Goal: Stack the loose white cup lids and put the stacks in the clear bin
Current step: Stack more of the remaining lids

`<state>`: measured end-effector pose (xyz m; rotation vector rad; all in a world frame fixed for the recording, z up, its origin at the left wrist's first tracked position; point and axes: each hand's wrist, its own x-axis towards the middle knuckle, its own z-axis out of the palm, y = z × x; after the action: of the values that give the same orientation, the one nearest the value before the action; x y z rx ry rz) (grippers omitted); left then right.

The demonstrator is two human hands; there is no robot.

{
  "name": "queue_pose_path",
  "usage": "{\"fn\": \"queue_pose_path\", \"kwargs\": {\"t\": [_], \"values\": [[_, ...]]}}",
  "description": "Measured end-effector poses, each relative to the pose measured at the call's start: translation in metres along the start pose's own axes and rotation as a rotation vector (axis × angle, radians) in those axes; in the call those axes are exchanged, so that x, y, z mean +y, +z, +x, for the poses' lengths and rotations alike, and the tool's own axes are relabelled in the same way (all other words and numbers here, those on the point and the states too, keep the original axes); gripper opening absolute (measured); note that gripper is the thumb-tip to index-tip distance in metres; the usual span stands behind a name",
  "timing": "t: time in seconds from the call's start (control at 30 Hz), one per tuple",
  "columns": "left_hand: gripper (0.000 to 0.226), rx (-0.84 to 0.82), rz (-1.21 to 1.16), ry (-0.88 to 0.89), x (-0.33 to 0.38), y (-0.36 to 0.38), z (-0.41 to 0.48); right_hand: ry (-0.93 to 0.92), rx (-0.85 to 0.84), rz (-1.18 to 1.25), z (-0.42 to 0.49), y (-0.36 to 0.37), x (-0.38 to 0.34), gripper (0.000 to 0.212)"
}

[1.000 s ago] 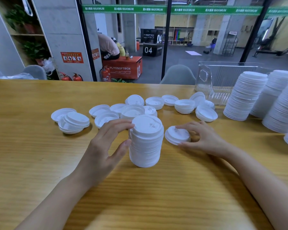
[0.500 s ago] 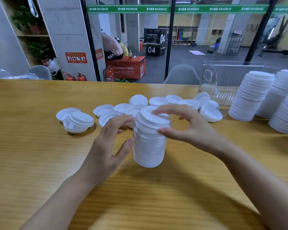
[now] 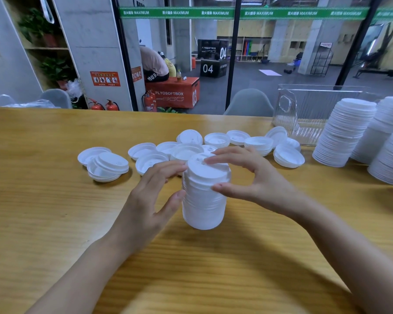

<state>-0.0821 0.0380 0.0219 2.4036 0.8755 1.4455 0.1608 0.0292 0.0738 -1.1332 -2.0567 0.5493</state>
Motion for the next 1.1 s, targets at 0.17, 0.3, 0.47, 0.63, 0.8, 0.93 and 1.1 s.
{"fn": "queue_pose_path", "kwargs": {"t": [0.17, 0.3, 0.47, 0.63, 0.8, 0.93, 1.1], "values": [[0.033, 0.018, 0.018, -0.007, -0.001, 0.000, 0.000, 0.004, -0.008, -0.013, -0.001, 0.003, 0.000, 0.045], [0.034, 0.021, 0.022, -0.015, -0.001, 0.000, 0.000, 0.023, -0.010, -0.003, -0.005, 0.003, 0.003, 0.067], [0.032, 0.025, 0.061, -0.047, -0.006, -0.001, 0.000, 0.097, 0.024, 0.057, -0.013, 0.005, 0.008, 0.081], [0.030, 0.053, 0.234, -0.105, -0.018, -0.004, 0.001, 0.161, 0.051, 0.095, -0.018, 0.027, 0.008, 0.092], [0.038, 0.095, 0.475, -0.269, -0.042, -0.021, 0.001, 0.191, 0.029, 0.099, -0.021, 0.046, 0.012, 0.101], [0.042, 0.115, 0.682, -0.461, -0.072, -0.043, 0.007, 0.184, 0.016, 0.111, -0.025, 0.051, 0.013, 0.099], [0.062, 0.026, 0.830, -0.659, -0.101, -0.057, 0.010, 0.169, 0.016, 0.121, -0.028, 0.050, 0.014, 0.107]]}}
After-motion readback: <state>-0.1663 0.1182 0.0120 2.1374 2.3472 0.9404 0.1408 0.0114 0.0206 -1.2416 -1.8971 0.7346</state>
